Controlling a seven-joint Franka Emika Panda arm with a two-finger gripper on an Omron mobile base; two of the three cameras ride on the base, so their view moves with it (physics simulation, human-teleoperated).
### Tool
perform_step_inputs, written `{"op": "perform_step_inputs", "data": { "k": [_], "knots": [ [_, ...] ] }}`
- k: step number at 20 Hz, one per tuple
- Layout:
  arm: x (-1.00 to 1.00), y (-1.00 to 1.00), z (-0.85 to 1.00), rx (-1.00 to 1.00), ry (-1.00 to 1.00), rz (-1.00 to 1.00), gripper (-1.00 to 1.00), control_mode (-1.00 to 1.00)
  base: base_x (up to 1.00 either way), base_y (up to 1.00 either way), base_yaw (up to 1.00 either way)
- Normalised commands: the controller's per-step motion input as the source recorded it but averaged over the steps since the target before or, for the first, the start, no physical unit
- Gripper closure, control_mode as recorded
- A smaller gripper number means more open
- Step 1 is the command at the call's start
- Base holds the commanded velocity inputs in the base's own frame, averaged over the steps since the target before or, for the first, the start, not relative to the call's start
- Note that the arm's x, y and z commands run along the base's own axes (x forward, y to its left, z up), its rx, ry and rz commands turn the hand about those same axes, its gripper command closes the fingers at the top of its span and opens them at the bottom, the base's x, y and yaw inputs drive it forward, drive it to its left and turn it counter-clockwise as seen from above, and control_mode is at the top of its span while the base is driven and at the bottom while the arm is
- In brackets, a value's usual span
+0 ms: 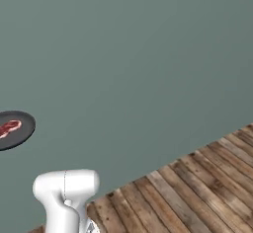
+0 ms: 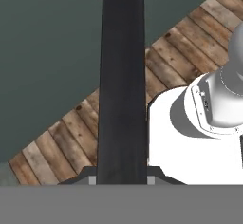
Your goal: Pick up the pan with the steak in it and place it on the dining table. Then place the steak on the plate.
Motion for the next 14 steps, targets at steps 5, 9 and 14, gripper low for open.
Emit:
{"op": "perform_step_inputs", "data": {
  "k": [5,9,14],
  "knots": [
    [0.0,0.0,0.0,0.0,0.0,0.0,1.0,1.0,0.25,0.0,-0.43],
    [0.0,0.0,0.0,0.0,0.0,0.0,1.0,1.0,0.23,0.0,-0.43],
    [0.0,0.0,0.0,0.0,0.0,0.0,1.0,1.0,0.23,0.0,-0.43]
  ]
}}
